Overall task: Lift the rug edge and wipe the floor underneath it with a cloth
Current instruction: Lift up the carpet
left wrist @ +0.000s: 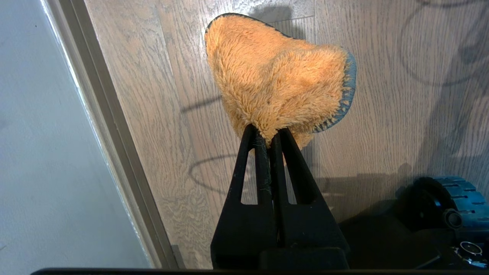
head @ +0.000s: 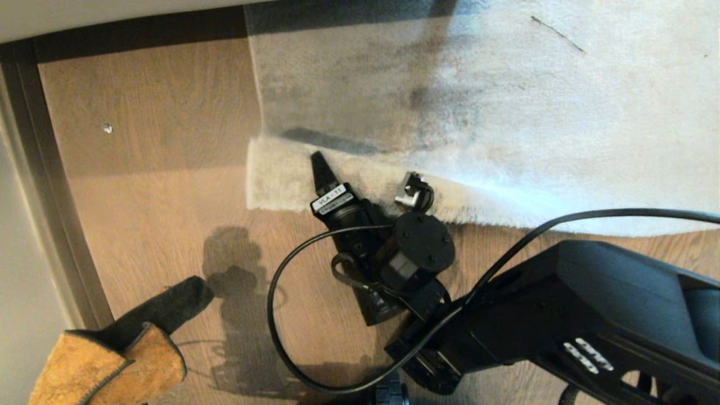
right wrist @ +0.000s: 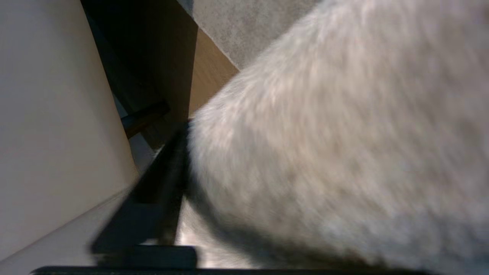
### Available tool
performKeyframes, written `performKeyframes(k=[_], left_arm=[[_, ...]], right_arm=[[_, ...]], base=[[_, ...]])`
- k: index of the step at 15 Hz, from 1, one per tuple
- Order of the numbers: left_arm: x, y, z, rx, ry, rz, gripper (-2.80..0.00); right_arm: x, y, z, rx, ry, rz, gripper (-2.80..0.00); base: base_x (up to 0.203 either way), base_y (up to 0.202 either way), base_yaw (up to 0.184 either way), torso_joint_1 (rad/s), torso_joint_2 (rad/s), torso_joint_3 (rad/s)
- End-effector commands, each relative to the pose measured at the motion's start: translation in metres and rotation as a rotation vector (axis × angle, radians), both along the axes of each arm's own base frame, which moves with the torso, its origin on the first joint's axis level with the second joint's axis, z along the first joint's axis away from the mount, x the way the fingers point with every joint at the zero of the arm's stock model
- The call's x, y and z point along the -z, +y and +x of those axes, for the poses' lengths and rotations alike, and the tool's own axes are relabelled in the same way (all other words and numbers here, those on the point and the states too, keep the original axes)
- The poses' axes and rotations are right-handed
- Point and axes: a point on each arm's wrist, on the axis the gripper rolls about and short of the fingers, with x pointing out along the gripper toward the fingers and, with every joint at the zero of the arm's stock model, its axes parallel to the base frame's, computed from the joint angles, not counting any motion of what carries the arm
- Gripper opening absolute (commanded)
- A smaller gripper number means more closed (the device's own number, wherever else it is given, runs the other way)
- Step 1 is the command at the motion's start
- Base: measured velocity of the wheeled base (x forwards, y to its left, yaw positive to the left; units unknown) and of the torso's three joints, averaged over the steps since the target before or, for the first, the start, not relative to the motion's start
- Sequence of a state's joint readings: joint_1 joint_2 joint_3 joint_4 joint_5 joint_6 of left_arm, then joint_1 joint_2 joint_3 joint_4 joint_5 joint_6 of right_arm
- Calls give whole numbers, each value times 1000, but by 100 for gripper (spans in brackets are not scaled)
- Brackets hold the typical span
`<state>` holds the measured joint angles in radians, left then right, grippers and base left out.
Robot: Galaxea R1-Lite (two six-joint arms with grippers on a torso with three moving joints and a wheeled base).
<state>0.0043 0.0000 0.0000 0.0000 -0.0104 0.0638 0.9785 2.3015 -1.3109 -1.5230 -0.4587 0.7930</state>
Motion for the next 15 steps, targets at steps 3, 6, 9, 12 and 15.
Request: performKeyframes(k=[3,6,9,12,15], left_arm=[[0,0,0,0,0,1,-280],[0,0,0,0,0,1,-280],[0,0,0,0,0,1,-280],[0,0,0,0,0,1,-280],[0,0,0,0,0,1,-280]], right_arm=[[-3,-2,-2,-6,-17,44,-280],[2,-2,-5,-9,-6,29,-280],[9,-5,-7,18,28,11,-280],[7,-13,-9,21,68,47,-280],[7,-22,-12,3,105,81,-280]], base=[[0,0,0,0,0,0],[0,0,0,0,0,0],[0,0,0,0,0,0],[0,0,0,0,0,0],[0,0,0,0,0,0]])
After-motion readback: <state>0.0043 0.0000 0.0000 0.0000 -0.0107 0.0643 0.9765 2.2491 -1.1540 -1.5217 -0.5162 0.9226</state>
